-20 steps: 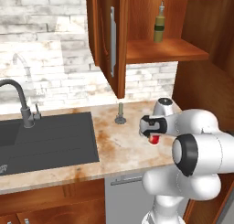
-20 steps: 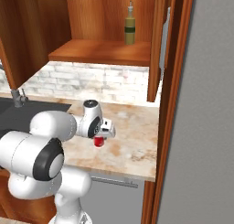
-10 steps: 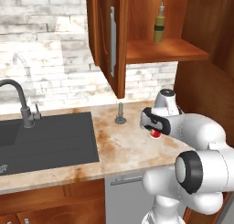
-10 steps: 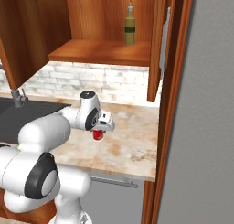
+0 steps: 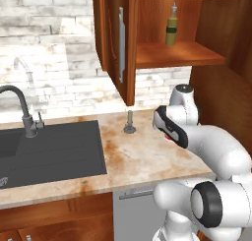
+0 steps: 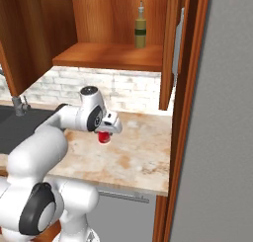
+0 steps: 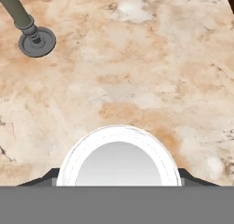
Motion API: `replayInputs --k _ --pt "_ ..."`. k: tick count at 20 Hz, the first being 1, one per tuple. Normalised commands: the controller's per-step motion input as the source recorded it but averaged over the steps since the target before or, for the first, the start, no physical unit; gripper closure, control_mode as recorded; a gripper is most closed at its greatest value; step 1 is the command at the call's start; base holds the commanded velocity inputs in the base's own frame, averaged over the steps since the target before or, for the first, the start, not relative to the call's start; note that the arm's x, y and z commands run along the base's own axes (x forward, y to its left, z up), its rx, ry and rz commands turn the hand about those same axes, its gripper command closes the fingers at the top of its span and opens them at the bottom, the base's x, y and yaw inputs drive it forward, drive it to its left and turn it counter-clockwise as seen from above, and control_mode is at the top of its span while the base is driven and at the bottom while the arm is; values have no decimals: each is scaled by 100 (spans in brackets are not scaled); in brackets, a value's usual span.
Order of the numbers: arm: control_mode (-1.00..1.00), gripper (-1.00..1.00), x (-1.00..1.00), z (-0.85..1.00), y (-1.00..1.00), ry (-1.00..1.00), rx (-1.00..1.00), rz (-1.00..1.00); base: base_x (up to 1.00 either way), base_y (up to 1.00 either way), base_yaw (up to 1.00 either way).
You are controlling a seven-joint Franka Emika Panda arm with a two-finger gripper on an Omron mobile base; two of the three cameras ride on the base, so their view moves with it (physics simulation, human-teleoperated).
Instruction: Pick the canned food and boxed food from the counter and place them in the cabinets closest to them.
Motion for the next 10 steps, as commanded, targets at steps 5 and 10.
replayInputs --k 5,10 --pt "-100 100 -11 61 0 0 0 -4 0 0 0" --pt "-100 100 -9 66 0 -2 0 -2 0 0 0"
